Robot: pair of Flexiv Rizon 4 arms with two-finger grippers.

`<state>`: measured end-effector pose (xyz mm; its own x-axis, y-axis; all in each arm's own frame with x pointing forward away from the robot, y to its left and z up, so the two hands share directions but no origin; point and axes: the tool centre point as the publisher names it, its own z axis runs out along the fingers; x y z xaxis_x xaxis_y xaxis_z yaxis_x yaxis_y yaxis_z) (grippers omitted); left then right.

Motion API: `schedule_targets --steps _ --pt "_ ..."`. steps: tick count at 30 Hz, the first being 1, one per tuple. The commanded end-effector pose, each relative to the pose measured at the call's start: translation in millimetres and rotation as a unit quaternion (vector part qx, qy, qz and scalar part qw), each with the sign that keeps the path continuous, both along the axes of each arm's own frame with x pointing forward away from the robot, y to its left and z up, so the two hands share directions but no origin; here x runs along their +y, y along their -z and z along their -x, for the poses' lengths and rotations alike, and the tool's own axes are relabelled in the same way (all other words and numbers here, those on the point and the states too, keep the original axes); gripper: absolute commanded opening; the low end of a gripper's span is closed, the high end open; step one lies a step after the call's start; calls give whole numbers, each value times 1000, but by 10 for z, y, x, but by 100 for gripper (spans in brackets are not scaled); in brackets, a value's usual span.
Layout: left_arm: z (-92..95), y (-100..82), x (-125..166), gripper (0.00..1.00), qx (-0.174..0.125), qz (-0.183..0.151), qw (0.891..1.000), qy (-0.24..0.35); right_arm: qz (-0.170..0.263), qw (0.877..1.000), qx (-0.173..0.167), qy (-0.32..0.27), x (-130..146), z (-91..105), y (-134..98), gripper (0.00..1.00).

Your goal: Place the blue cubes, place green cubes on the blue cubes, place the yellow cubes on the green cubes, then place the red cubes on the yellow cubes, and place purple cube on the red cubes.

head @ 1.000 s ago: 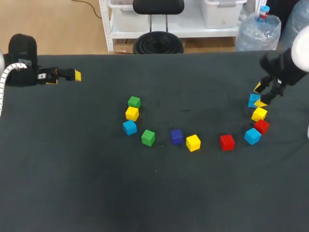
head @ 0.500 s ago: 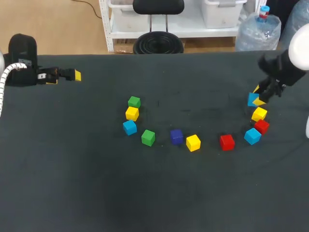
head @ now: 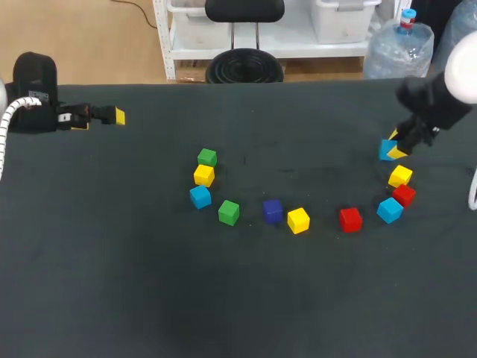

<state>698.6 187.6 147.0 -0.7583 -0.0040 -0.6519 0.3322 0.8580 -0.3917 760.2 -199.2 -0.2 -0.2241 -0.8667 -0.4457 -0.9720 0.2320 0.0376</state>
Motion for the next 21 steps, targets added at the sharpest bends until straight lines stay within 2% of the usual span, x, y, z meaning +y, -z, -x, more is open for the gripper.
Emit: schedule_targets --steps 1,16,21 --pt "-3 -19 -17 100 4 -5 1000 -3 2 1000 -6 -2 94 26 -104 0" --pt "-3 -19 -17 100 4 -5 1000 -3 -8 1000 -13 3 617 165 -263 0" --pt "-3 -19 -17 100 4 -5 1000 -3 8 1000 -16 -7 797 287 -259 0"
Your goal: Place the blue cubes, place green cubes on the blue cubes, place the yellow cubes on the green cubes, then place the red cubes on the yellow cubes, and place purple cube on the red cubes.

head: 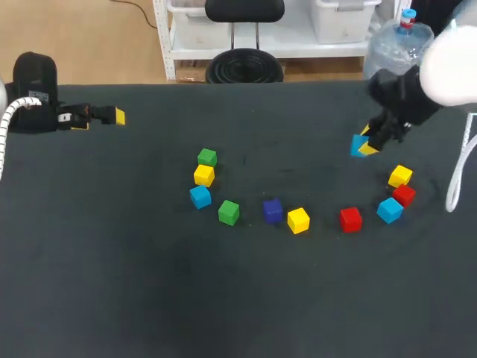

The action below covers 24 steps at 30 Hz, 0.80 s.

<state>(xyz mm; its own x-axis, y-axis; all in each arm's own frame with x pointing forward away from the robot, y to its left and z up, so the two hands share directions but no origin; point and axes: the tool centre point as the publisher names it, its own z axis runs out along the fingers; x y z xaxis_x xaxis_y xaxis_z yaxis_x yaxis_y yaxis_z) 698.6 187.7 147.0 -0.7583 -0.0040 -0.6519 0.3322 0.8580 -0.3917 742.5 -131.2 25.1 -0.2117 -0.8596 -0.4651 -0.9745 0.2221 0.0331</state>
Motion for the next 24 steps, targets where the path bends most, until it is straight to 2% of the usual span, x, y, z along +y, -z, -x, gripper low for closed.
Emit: schedule_targets --steps 1,12,24 --pt "-3 -19 -17 100 4 -5 1000 -3 21 1000 -9 -4 149 142 5 0" --pt "-3 -19 -17 100 4 -5 1000 -3 27 1000 -1 -4 567 338 -7 0" --pt "-3 -19 -17 100 4 -5 1000 -3 24 999 6 -26 1075 374 23 0"
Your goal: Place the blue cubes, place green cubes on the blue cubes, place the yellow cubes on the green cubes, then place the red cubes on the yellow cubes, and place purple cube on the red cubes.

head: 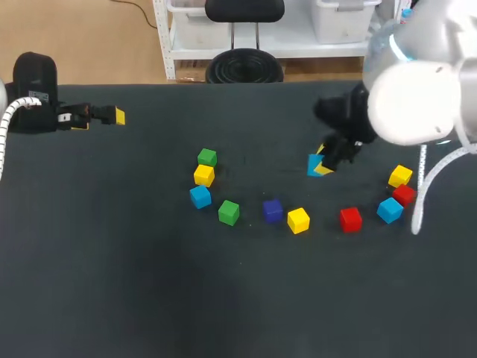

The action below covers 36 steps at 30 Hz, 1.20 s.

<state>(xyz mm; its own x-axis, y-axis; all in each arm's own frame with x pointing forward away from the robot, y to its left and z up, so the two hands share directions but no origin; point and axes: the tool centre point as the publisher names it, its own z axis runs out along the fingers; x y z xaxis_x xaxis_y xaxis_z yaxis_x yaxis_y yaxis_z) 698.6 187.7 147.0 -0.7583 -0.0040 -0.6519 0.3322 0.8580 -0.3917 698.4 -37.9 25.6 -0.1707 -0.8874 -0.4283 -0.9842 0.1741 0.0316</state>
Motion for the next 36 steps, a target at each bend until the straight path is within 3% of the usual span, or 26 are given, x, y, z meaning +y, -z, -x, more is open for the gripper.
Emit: schedule_targets --steps 1,12,36 --pt "-3 -19 -17 100 4 -5 1000 -3 2 1000 4 -1 193 -81 25 0" --pt "-3 -19 -17 100 4 -5 1000 -3 -12 1000 -7 -9 577 -133 -47 0" --pt "-3 -19 -17 100 4 -5 1000 -3 -16 999 -11 -40 1139 49 59 0"
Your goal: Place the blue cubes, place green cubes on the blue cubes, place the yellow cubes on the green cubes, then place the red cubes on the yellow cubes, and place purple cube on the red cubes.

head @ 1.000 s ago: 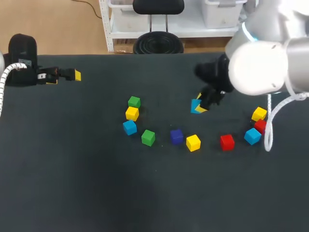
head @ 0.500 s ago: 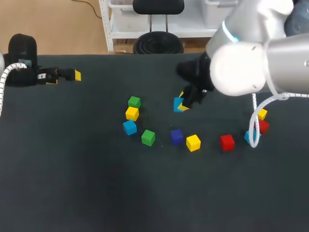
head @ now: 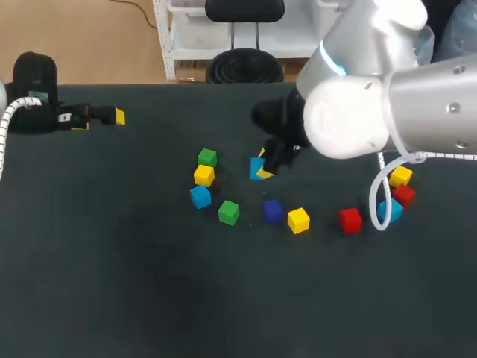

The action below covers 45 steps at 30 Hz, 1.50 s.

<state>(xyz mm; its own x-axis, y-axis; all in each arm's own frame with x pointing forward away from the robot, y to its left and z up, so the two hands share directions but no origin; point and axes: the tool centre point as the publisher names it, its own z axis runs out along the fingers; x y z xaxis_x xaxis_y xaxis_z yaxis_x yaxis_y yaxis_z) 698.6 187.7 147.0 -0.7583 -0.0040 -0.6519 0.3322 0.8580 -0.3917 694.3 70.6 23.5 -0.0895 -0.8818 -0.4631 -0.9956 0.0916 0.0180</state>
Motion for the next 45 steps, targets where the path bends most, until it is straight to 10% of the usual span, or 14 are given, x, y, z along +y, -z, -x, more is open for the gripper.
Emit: schedule_targets --steps 1,45 --pt "-3 -19 -17 100 4 -5 1000 -3 3 1000 -1 1 64 15 49 0" --pt "-3 -19 -17 100 4 -5 1000 -3 18 1000 5 1 131 -86 318 0"
